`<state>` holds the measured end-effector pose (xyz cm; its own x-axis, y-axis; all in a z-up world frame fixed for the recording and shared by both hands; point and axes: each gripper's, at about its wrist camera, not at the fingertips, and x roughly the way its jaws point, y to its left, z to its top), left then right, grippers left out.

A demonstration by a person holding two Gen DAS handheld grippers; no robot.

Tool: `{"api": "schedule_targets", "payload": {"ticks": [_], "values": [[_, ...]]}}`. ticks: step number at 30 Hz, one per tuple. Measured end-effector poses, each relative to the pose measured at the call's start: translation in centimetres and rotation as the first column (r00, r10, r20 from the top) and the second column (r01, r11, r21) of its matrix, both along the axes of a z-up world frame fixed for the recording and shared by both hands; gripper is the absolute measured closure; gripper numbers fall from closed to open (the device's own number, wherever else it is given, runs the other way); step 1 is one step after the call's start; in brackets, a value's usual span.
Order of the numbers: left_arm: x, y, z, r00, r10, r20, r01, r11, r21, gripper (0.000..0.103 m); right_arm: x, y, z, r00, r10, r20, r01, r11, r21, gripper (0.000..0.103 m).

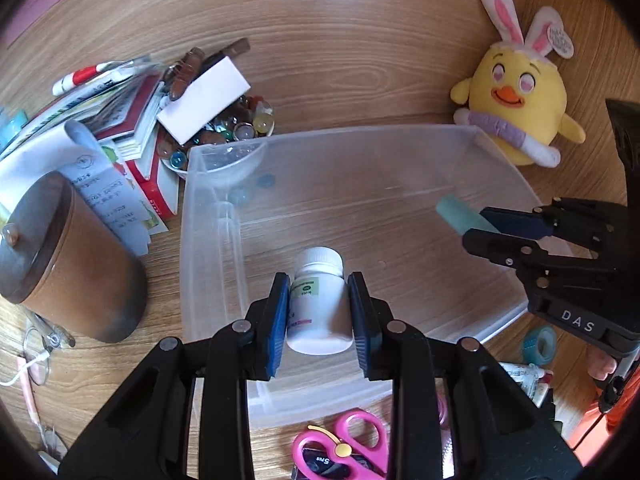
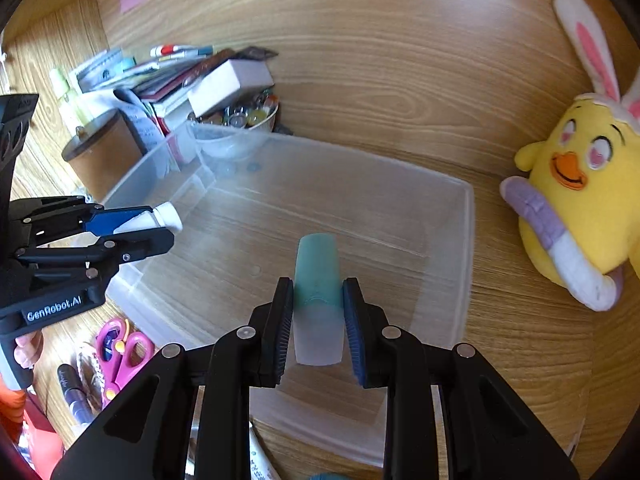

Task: Organize objects
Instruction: 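Grasp the white pill bottle with left gripper while right grasps teal-capped tube, then lower both held items into the clear box and open both grippers, then grasp the black-purple spray bottle with left gripper while right grasps blue tape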

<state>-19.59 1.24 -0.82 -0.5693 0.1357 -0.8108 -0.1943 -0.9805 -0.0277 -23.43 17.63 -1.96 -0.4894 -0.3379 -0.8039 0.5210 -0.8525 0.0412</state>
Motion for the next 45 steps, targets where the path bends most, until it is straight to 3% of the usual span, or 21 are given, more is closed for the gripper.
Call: {"api": "schedule_targets", "payload": {"ticks": [12,14,17,22,26,30,35,45], "values": [[0.5,0.6,0.5,0.999,-0.039,-0.008,0.038,0.999,-0.02,0.073,0.1,-0.4,0.3,1.0,-0.017,-0.009,0.018,0.999,0.047,0.08],[1.2,0.4,1.1,0.999,-0.041,-0.029,0.041,0.999,-0.015,0.064,0.6,-0.3,0.8,1.0,-0.011,-0.018,0.012,0.999,0.044,0.08],[2.5,0.1,2.1,0.997,-0.036,-0.072,0.035,0.999,-0.013,0.05,1.5,0.2,1.8,0.999,-0.012,-0.053,0.014,0.999,0.042,0.071],[5.3,-0.7,3.6,0.991,-0.026,-0.13,0.025,1.0,-0.01,0.033,3.8,1.7,3.7,0.993,-0.021,-0.12,0.023,1.0,0.015,0.056],[7.8,-1.5,4.0,0.988,-0.017,-0.156,0.016,1.0,-0.011,0.022,5.5,2.8,4.7,0.989,-0.031,-0.147,0.029,0.999,-0.013,0.05],[10.0,-2.0,3.3,0.99,-0.02,-0.143,0.018,1.0,-0.015,0.019,7.6,4.4,5.1,0.985,-0.05,-0.162,0.045,0.998,-0.034,0.043],[12.8,-2.7,1.6,0.993,-0.038,-0.11,0.039,0.999,0.006,0.019,9.6,6.0,4.3,0.984,-0.081,-0.156,0.077,0.997,-0.031,0.042],[16.5,-3.7,-2.1,0.996,-0.071,-0.061,0.076,0.993,0.087,0.017,11.9,8.8,0.4,0.99,-0.134,-0.048,0.132,0.99,-0.038,0.042]]}}
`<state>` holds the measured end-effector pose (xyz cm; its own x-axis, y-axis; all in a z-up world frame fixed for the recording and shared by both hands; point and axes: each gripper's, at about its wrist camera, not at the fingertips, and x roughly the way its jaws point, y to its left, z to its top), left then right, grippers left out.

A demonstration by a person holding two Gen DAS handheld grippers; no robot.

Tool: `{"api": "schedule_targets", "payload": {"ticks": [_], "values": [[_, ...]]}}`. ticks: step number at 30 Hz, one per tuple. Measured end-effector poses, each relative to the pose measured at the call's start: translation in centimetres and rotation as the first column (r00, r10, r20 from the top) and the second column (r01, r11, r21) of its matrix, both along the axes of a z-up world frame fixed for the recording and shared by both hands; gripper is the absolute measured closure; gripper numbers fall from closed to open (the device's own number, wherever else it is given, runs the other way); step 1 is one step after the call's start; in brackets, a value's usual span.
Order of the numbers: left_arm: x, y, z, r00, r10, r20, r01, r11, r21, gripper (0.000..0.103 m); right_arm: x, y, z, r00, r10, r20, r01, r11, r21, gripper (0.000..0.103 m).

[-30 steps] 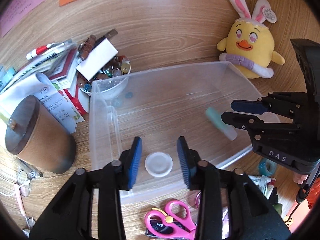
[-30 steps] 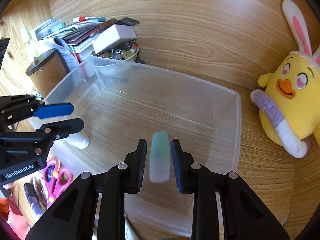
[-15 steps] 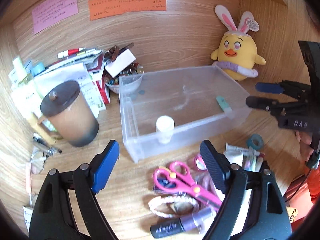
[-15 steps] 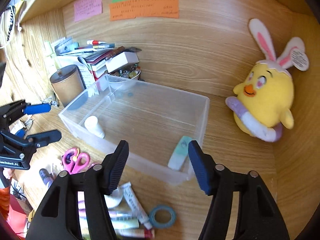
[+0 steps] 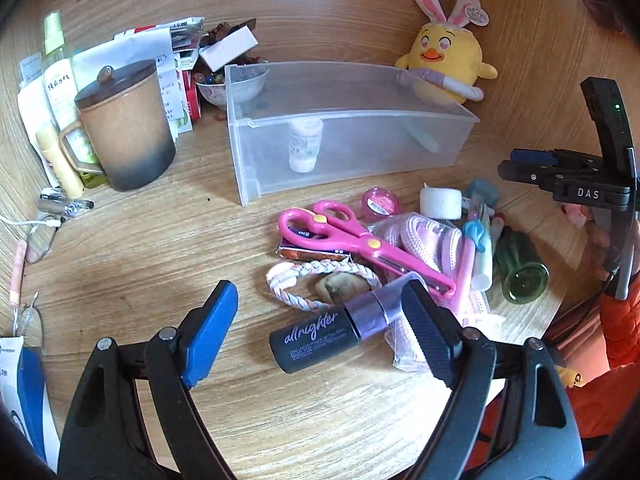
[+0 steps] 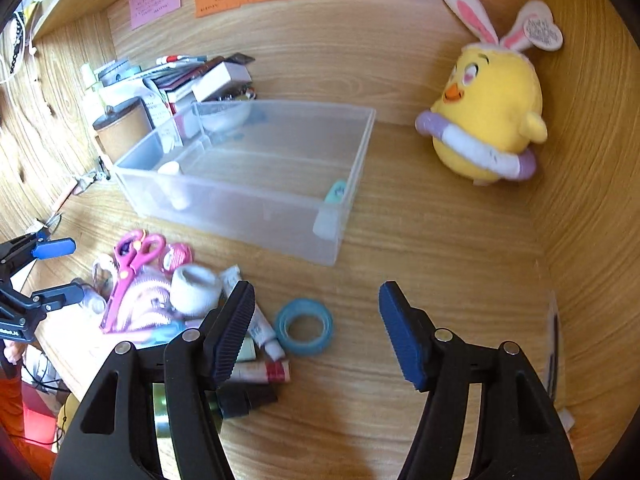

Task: Organize objects
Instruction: 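Grasp the black-purple spray bottle with left gripper while right grasps blue tape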

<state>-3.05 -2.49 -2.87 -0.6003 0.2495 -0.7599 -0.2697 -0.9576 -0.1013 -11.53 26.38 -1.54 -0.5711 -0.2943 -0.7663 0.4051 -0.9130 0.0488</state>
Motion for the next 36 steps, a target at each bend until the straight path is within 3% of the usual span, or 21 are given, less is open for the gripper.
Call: {"api": "schedule_targets", "payload": {"ticks": [6,9,11,14,21,23,25,30,33,36], "values": [[-0.3,0.1,-1.4,0.999,-0.004,0.034,0.003,1.0,0.03,0.017,-0.2,0.4,-2.0,0.998,-0.028,0.056,0.028,1.0,-0.007,0.042],[0.0,0.1,-1.5,1.0,0.0,0.025,-0.001,1.0,0.029,0.022,-0.4,0.6,-2.7,0.997,-0.041,0.071,0.041,0.999,-0.007,0.042],[0.2,0.0,-1.5,1.0,0.004,0.024,-0.005,0.999,0.035,0.033,-0.5,0.7,-2.9,0.996,-0.043,0.078,0.043,0.999,-0.007,0.042],[0.7,-0.3,-1.8,0.999,0.01,0.034,-0.012,0.999,0.046,0.042,-0.8,0.5,-3.3,0.995,-0.037,0.089,0.037,0.999,-0.004,0.042],[1.9,-0.4,-2.1,0.999,0.039,0.023,-0.039,0.999,-0.008,0.057,-1.1,0.2,-3.2,0.996,-0.024,0.081,0.024,1.0,-0.004,0.048],[1.9,-0.6,-2.1,0.998,0.05,0.027,-0.05,0.999,0.001,0.07,-1.3,0.2,-3.1,0.996,-0.03,0.082,0.03,1.0,0.0,0.048],[1.9,-0.6,-2.1,0.997,0.066,0.026,-0.066,0.998,-0.002,0.076,-1.5,0.4,-3.2,0.995,-0.043,0.085,0.043,0.999,0.004,0.051],[1.8,-0.6,-1.7,0.995,0.101,0.01,-0.101,0.995,-0.013,0.078,-1.8,1.0,-3.6,0.993,-0.065,0.097,0.064,0.998,0.015,0.056],[1.8,-0.7,-1.0,0.993,0.118,-0.01,-0.118,0.993,-0.006,0.078,-1.9,1.4,-3.7,0.993,-0.065,0.103,0.064,0.998,0.012,0.066],[1.5,-0.8,0.0,0.991,0.133,-0.033,-0.132,0.991,0.008,0.078,-2.1,1.6,-3.8,0.993,-0.065,0.101,0.065,0.998,0.004,0.067]]}}
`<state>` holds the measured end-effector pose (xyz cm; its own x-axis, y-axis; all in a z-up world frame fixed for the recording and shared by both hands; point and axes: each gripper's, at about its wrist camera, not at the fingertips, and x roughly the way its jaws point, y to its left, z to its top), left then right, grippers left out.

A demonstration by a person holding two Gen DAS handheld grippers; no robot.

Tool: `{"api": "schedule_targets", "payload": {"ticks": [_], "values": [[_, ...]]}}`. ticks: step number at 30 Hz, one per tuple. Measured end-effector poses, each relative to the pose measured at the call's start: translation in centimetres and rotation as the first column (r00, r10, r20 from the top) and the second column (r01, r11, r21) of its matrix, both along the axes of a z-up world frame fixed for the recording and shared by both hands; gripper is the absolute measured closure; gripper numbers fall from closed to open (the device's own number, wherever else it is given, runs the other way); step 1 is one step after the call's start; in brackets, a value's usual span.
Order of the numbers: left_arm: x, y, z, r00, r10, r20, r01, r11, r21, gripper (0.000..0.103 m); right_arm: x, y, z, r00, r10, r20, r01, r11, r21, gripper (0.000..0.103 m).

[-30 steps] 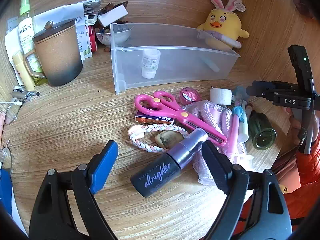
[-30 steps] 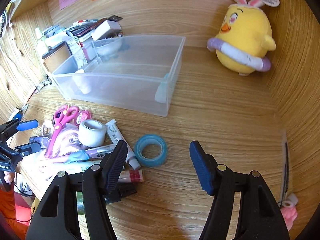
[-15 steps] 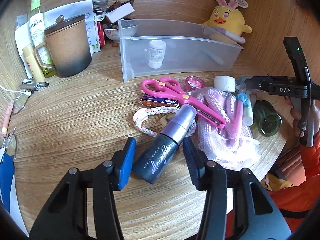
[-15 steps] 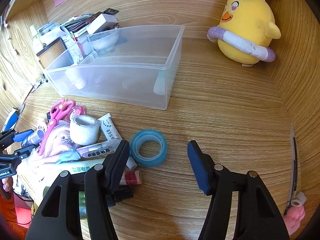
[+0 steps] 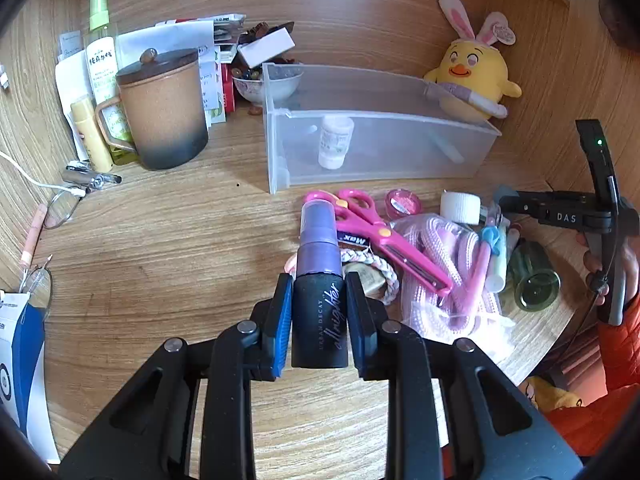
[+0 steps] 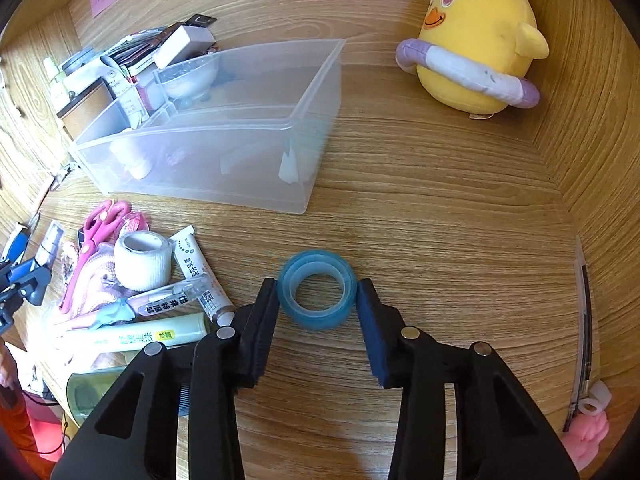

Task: Organize objects
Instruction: 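Grasp the black-purple spray bottle with left gripper while right grasps blue tape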

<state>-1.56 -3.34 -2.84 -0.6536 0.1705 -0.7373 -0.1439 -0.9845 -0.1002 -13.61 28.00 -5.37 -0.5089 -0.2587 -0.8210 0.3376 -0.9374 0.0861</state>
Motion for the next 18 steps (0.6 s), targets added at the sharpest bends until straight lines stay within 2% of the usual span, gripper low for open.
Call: {"api": "schedule_targets", "payload": {"ticks": [7,15,18], "values": [[-1.9,-0.3,2.5,0.997,0.037,-0.065,-0.036,0.999,0.022,0.078,-0.1,0.4,0.6,0.999,-0.025,-0.043,0.025,1.0,-0.013,0.067],[-5.2,-0.3,5.4,0.99,0.055,-0.128,-0.054,0.999,0.007,0.078,0.4,0.1,5.0,0.987,-0.016,-0.159,0.007,0.998,-0.06,0.067],[-6.7,-0.2,6.0,0.99,0.055,-0.128,-0.055,0.998,0.004,0.078,0.0,-0.4,6.7,0.98,-0.008,-0.199,-0.008,0.997,-0.079,0.067]]}}
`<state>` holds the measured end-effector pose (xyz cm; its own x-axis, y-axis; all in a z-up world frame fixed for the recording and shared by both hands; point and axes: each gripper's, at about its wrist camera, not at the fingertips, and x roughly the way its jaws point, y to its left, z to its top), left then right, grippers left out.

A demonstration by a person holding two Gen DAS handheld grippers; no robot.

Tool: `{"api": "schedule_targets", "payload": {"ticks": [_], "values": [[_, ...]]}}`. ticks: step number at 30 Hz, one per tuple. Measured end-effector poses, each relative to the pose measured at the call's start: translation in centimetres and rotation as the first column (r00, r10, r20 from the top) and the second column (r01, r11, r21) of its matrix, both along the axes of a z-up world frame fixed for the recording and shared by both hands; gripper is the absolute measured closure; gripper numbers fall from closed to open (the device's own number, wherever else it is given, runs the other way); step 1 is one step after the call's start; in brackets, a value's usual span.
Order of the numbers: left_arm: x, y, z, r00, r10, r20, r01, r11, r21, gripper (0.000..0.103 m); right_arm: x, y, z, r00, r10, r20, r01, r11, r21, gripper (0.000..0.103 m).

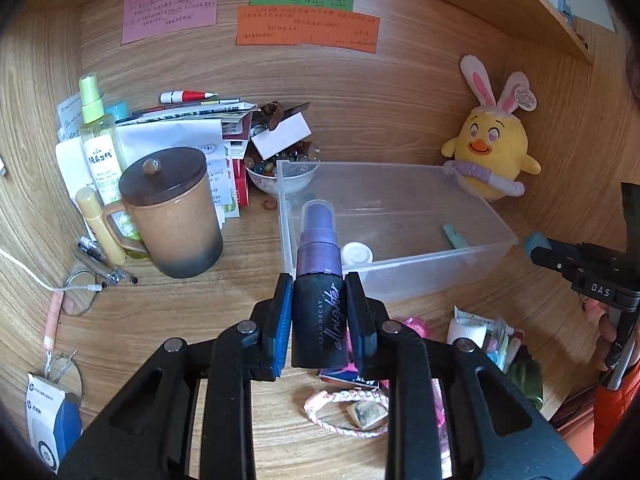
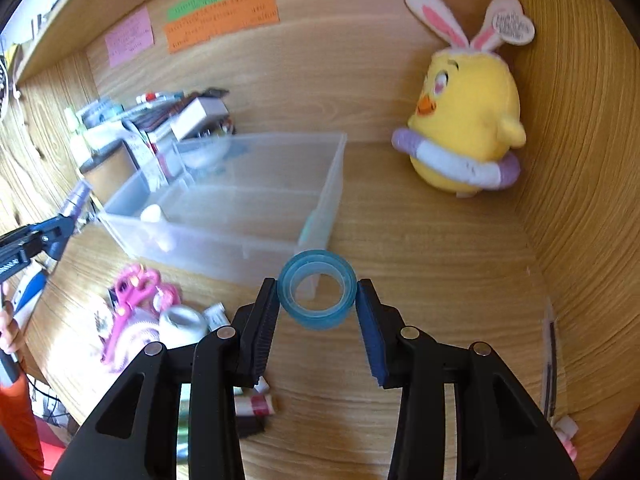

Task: Organize objects
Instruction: 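Grasp the black-purple spray bottle with left gripper while right grasps blue tape, then lower both held items into the clear box and open both grippers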

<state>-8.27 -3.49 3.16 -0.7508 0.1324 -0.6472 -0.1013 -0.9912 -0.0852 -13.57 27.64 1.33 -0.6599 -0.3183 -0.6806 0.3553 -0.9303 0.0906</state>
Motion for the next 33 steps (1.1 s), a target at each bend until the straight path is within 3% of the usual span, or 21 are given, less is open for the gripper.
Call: {"api": "schedule_targets", "payload": {"ticks": [8,23,33], "values": [[-4.4,0.3,-0.1,0.998,-0.012,0.061,0.012,1.0,0.002,0.078,-1.9,-3.3,2.2,0.996,0.063,-0.06,-0.062,0.998,0.014,0.067],[-10.1,1.8,-2.1,0.981,-0.073,0.178,0.082,0.995,-0.048,0.078,-9.1,-9.4,-2.0,0.974,0.178,0.139,-0.187,0.981,0.055,0.067],[-10.9,2.4,-2.9,0.974,-0.09,0.207,0.104,0.993,-0.06,0.078,-10.4,-11.4,-3.6,0.965,0.187,0.185,-0.209,0.971,0.112,0.067]]}}
